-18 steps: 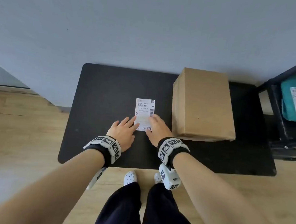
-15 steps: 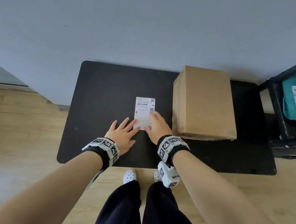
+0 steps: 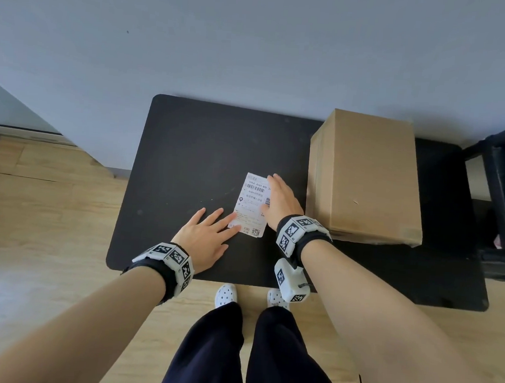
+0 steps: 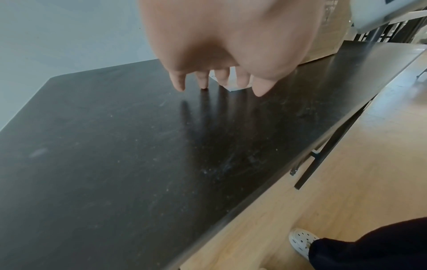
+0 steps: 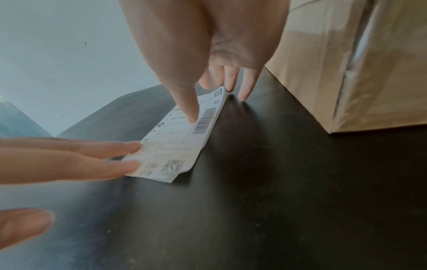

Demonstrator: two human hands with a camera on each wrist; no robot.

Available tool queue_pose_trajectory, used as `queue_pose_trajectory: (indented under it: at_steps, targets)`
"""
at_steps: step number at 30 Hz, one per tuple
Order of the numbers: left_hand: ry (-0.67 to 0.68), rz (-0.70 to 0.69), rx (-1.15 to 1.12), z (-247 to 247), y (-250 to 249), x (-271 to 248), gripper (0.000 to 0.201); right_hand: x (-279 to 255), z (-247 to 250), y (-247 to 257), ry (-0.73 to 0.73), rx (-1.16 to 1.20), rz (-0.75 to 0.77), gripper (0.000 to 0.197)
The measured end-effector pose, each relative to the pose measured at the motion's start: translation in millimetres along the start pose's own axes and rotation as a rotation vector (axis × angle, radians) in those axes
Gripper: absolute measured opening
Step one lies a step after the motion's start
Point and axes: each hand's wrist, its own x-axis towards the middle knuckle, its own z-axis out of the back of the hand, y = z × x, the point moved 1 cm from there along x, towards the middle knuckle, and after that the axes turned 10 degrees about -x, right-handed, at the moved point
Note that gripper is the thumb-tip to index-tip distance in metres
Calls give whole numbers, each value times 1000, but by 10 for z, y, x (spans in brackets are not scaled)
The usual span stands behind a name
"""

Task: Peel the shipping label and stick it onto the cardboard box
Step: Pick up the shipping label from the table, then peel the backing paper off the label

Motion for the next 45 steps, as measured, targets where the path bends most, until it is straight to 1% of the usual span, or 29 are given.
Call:
queue_pose_trajectory:
  at_steps: [5,9,12,14,16,18,20,23,26,28,29,32,35,39,41,44,45]
  targets:
    - [-19,-27,-16,0,27,-11,50,59,17,12,-32,-20,16,55]
    - [-86,-44,-20,45,34,-51,43,100,27,16,21,-20,-27,54]
    - [-101,-40,-7,73,38,-61,41,121,25,8,35,-14,-59,53]
    - [-102,-35,-6,74,47,-58,40,126,18,8,37,11,-80,49]
    - [-90,-28,-11,67,57,-54,40,120,16,5,18,75,-97,38]
    - [-79,-24,-22,68,56,-52,39,106,30,-1,-12,119,-91,19]
    - [-108,5,-104,103,45,-31,36,81,74,10,-23,153,-71,7]
    - [-184,175,-411,285,23,8,34,39,171,82,-32,221,-20,9]
    - [-261,268,-569,538,-10,31,42,-13,304,198,-30,287,60,14]
    - [-309,275,-618,715,-14,34,49,-48,419,265,-40,318,114,16]
    - [-330,270,-636,802,-18,36,48,-67,481,293,-47,330,135,17]
    - [-410,263,-690,1068,-46,25,35,-125,693,344,-70,343,186,16]
    - [-509,234,-679,1346,-108,-23,25,-179,938,377,-90,323,233,16]
    - [-548,203,-616,1661,-193,-96,18,-228,1244,401,-136,307,274,15]
    - [-576,207,-616,1786,-208,-117,17,-248,1374,402,-192,302,272,16]
    - [-637,228,-714,1946,-213,-144,16,-285,1552,390,-365,302,243,25]
    - [-654,233,-758,1993,-218,-153,14,-306,1604,391,-419,308,241,25]
